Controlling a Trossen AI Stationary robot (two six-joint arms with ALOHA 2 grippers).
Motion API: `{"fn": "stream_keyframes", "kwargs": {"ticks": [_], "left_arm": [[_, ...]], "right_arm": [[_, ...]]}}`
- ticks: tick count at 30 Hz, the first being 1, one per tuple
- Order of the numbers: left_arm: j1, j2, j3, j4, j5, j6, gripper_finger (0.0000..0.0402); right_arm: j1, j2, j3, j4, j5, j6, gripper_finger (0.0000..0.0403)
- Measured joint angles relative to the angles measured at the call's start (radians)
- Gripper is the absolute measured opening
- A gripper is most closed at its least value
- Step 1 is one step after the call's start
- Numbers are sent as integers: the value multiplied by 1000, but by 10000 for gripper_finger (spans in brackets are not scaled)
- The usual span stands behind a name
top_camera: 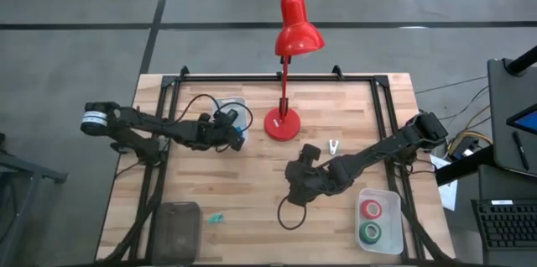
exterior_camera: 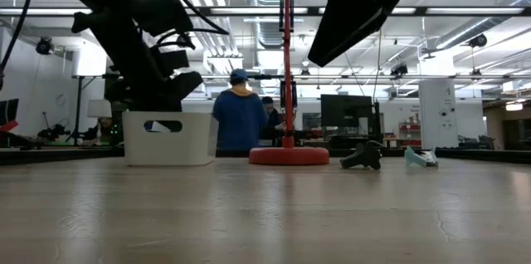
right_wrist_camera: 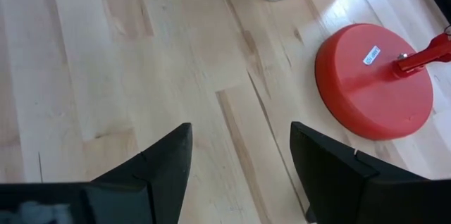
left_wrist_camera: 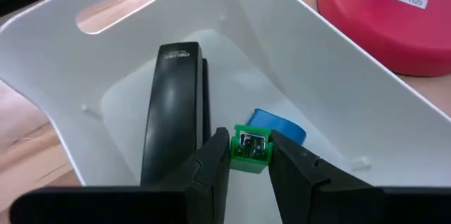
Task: Pick and place Stapler, Stapler remover, tape
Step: Put the green stapler into the top white bin, then put the black staple remover into the black bin
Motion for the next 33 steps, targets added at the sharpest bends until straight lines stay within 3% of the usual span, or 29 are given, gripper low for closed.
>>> {"fn": "stream_keyframes", "kwargs": {"ticks": [11,23,33], "left_arm": [[0,0,0,1,-9,-10,92],[0,0,0,1,-20,-24,136],[-9,0,38,20,-104,40,140]], "right_arm": [[0,0,-1,1,0,0,230],[0,0,-5,7,1,0,226],[0,0,-16,13,2,0,226]]}}
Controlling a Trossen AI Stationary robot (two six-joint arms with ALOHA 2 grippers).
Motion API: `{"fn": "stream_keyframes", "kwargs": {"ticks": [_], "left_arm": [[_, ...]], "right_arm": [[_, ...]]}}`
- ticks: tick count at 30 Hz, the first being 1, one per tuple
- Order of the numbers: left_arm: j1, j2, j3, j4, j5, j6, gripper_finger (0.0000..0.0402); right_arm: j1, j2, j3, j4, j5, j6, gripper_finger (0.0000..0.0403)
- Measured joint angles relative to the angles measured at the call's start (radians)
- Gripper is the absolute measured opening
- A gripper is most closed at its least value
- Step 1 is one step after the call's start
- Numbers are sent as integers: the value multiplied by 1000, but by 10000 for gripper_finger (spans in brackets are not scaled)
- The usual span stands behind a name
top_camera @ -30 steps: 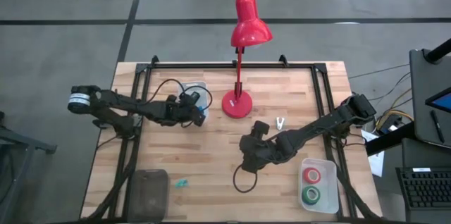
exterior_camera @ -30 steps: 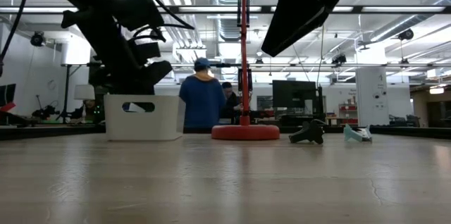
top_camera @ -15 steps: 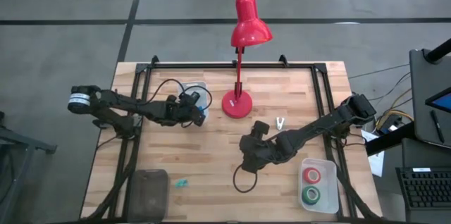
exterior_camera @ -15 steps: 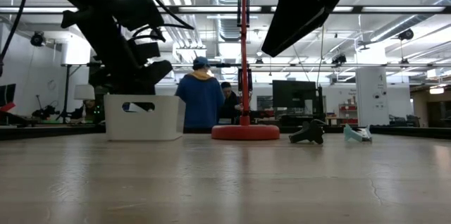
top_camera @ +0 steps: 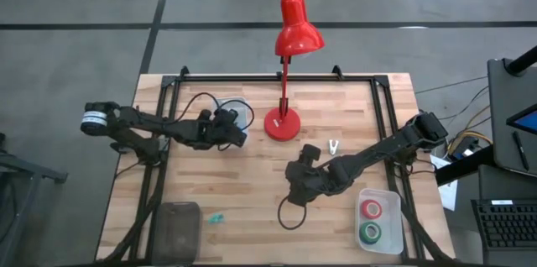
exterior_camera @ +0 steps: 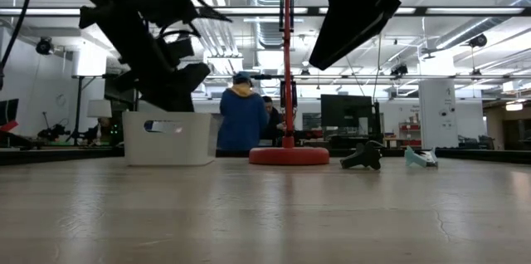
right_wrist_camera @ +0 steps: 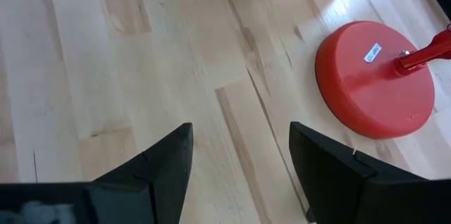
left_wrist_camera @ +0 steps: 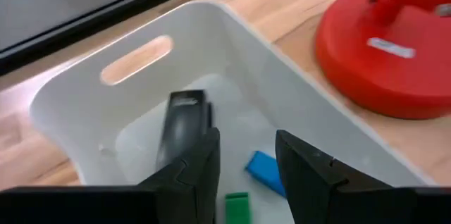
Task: Pick and place Stapler, Stapler remover, tape
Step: Put the black staple remover into the black bin
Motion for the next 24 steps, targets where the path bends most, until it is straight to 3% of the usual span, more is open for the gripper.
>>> {"fn": "stream_keyframes", "kwargs": {"ticks": [13,24], "left_arm": [[-151,-1,98,141,31,190,140],[-216,-1,111,384,274,360,140]], "right_arm": [[-2,0,-28,-52,0,-35,226],[-57,-2,-154,-73,-2,-79,226]]}}
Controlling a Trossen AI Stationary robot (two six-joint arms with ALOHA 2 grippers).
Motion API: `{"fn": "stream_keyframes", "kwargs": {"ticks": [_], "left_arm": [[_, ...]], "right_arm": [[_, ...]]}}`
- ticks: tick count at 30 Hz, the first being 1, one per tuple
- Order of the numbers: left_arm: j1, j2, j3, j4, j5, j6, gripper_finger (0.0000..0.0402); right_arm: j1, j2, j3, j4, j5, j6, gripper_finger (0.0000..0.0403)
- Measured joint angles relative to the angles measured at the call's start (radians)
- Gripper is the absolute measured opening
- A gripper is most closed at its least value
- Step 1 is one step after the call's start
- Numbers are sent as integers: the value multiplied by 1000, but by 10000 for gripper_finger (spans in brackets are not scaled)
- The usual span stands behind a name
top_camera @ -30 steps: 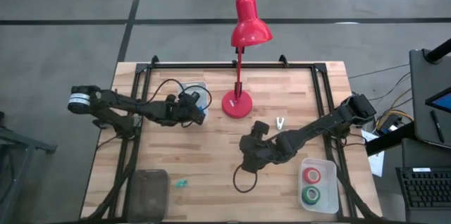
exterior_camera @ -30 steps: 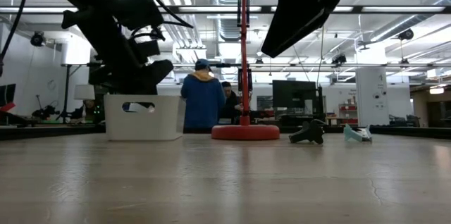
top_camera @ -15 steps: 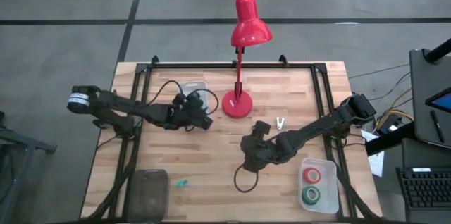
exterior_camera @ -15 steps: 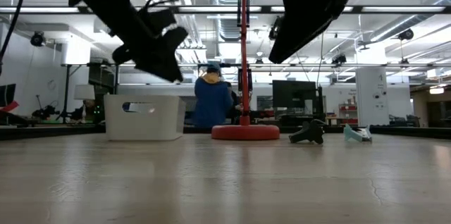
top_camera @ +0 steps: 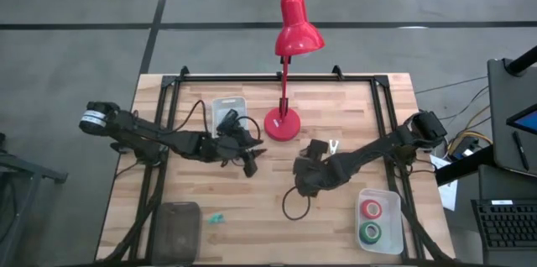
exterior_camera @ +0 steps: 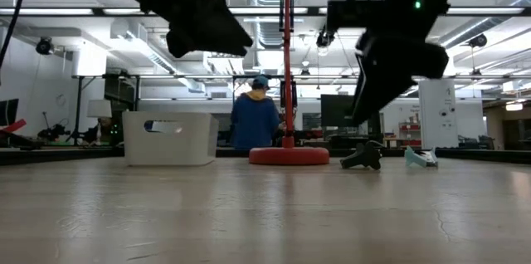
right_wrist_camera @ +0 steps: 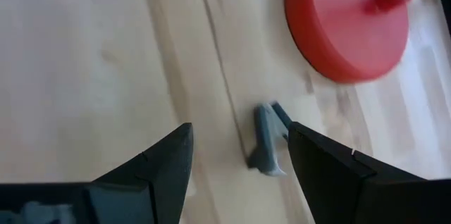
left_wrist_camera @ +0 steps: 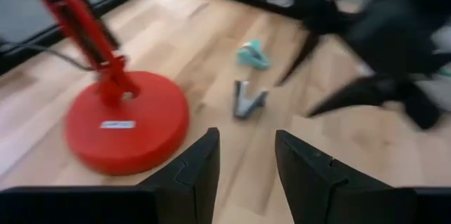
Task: Pick and place Stapler, Stapler remover, tape
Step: Put the black staple remover into the black bin
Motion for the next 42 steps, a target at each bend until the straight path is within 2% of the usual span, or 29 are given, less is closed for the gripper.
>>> {"fn": "stream_keyframes", "kwargs": {"ticks": [9,15,23,34,42], "left_arm": [[-5,0,0,16,8,2,140],[-5,0,0,16,6,4,140],[-5,0,0,16,6,5,140],[-6,0,0,16,-10,6,140],[-5,0,0,16,-10,9,140]], "right_arm": [[-81,-2,-122,21,-8,-30,226],[-95,-2,-172,109,-8,-91,213],[-103,-2,-198,136,-9,-105,151],[-103,-2,-203,168,-4,-131,17],[-89,-3,-191,181,-9,-143,9]]}}
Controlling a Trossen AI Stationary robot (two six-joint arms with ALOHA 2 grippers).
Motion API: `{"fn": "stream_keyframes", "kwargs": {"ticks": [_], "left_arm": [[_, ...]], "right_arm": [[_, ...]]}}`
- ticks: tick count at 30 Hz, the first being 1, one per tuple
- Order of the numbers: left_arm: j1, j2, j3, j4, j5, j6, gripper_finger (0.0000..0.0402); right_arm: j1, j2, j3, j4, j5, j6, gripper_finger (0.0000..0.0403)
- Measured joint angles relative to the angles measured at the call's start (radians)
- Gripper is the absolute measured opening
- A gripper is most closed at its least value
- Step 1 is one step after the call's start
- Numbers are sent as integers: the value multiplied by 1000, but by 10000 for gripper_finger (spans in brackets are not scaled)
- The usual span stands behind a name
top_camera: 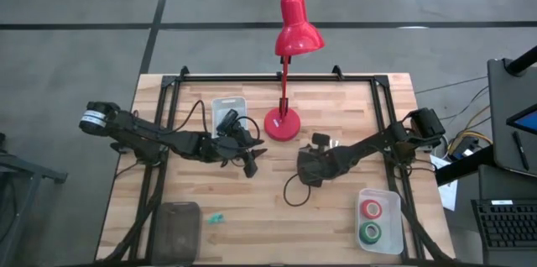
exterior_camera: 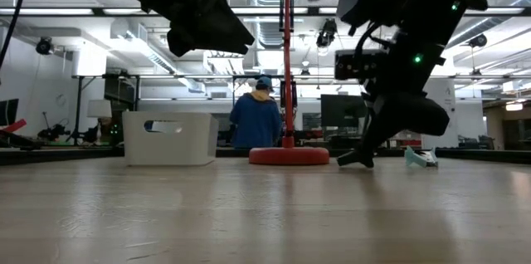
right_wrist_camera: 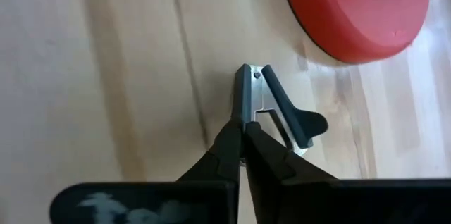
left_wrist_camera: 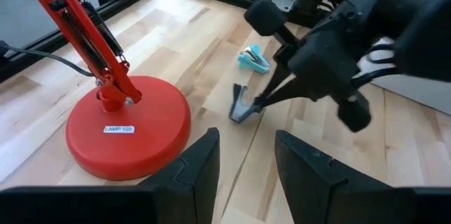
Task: Pick and place Stapler, Stapler remover, tape
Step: Put the black staple remover into the black bin
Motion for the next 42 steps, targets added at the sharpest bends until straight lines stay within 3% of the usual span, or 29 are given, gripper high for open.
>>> {"fn": "stream_keyframes", "kwargs": {"ticks": [10,13,17,25,31,42], "left_arm": [[-19,4,-6,12,0,209,140],[-34,17,-19,64,22,261,140],[-37,26,-19,139,75,176,140],[-37,39,-18,244,99,67,140],[-38,58,-14,327,177,45,140],[-38,113,13,363,181,-3,140]], "right_arm": [[109,-6,115,-2,0,-45,8],[159,-6,170,-3,-45,-83,8],[227,-7,245,0,-27,-100,8],[294,3,343,3,136,-190,8],[278,3,365,1,144,-230,8],[249,5,369,28,144,-279,8]]}}
